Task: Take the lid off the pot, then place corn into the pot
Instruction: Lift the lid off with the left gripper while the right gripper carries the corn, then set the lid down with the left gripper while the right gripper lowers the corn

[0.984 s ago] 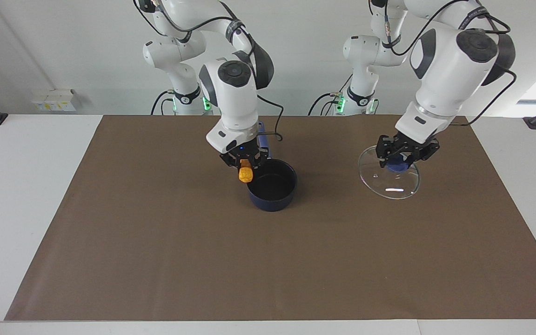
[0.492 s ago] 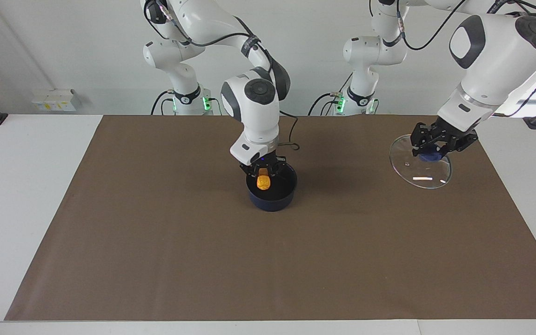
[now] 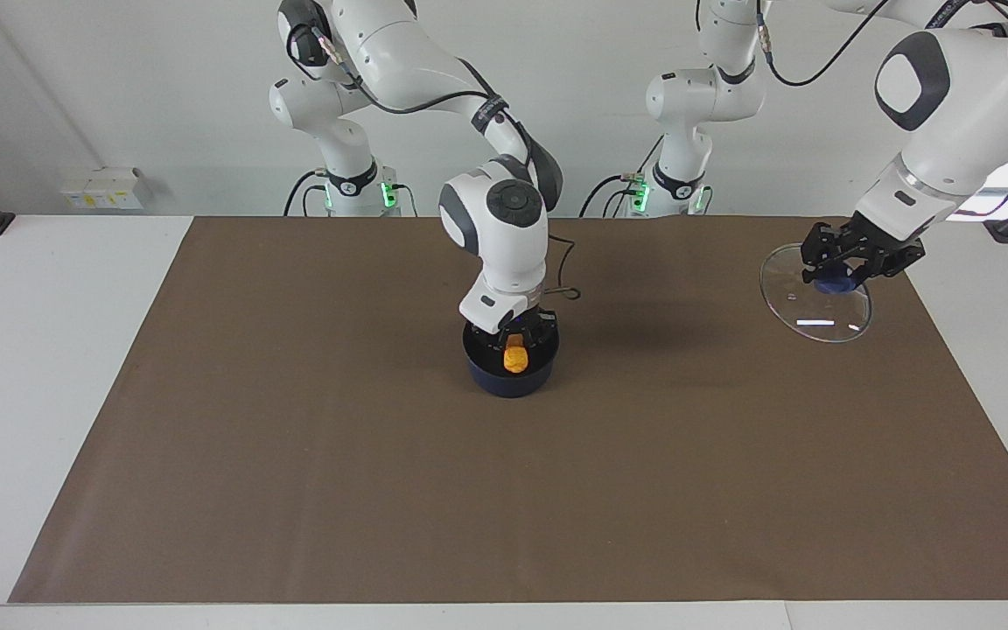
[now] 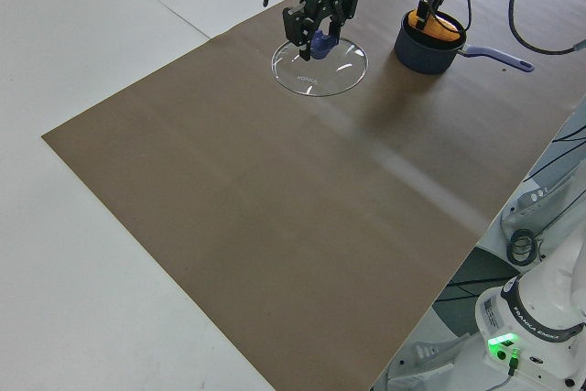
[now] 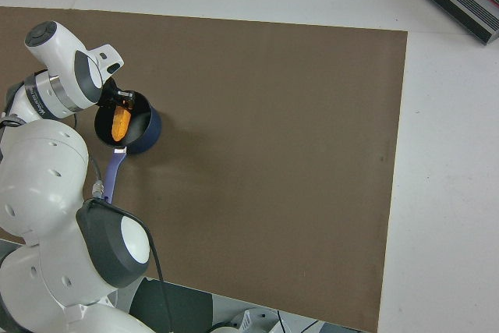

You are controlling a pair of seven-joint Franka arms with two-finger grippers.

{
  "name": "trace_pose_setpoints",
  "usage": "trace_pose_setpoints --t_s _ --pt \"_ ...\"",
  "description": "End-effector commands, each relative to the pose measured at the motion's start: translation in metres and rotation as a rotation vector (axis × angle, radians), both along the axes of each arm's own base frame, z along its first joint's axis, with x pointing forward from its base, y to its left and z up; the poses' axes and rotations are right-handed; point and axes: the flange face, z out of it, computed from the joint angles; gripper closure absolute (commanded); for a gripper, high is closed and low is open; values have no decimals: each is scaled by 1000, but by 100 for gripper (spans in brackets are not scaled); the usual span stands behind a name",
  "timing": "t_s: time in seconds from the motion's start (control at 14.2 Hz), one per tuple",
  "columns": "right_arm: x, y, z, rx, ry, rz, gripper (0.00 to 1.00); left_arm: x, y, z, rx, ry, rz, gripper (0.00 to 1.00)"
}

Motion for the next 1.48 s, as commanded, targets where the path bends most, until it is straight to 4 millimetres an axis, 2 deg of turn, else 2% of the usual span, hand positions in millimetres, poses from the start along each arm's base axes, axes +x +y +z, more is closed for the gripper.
trace_pose_setpoints --t_s 0.0,0.21,0.35,0.42,0.63,0.7,0.77,0.84,0.91,1.05,1.19,1.26,1.34,1.41 --pt "0 0 -7 17 -10 43 100 -25 10 -17 -11 -34 14 100" --pt "-3 -3 -15 13 -1 60 100 -36 11 -42 -8 -43 21 100" --pt "-4 -4 -23 8 7 75 89 -41 11 -59 -7 -42 24 100" --pt "-5 -5 -28 6 9 75 86 -43 18 -65 -7 -37 35 100" --pt "-6 -6 -30 0 20 79 76 -56 27 -105 -3 -47 14 100" --pt "-5 -7 -29 1 19 78 67 -61 29 -120 0 -59 16 100" --pt "-5 -7 -28 1 17 78 45 -66 29 -133 4 -73 12 100" --pt "-4 -7 -27 2 17 75 9 -70 29 -143 7 -85 9 100" --pt "-4 -6 -25 3 15 70 0 -72 30 -151 10 -95 6 100" --pt "-3 -7 -11 11 4 59 0 -77 30 -164 14 -106 9 100" --pt "-1 -14 13 16 -12 7 0 -80 30 -178 18 -118 12 100" --pt "-2 -16 28 25 -27 -26 0 -80 30 -182 18 -117 13 70" --pt "-2 -20 43 29 -38 -48 0 -78 31 -181 17 -114 16 1" --pt "4 -36 59 33 -53 -76 0 -73 31 -178 17 -116 20 0"
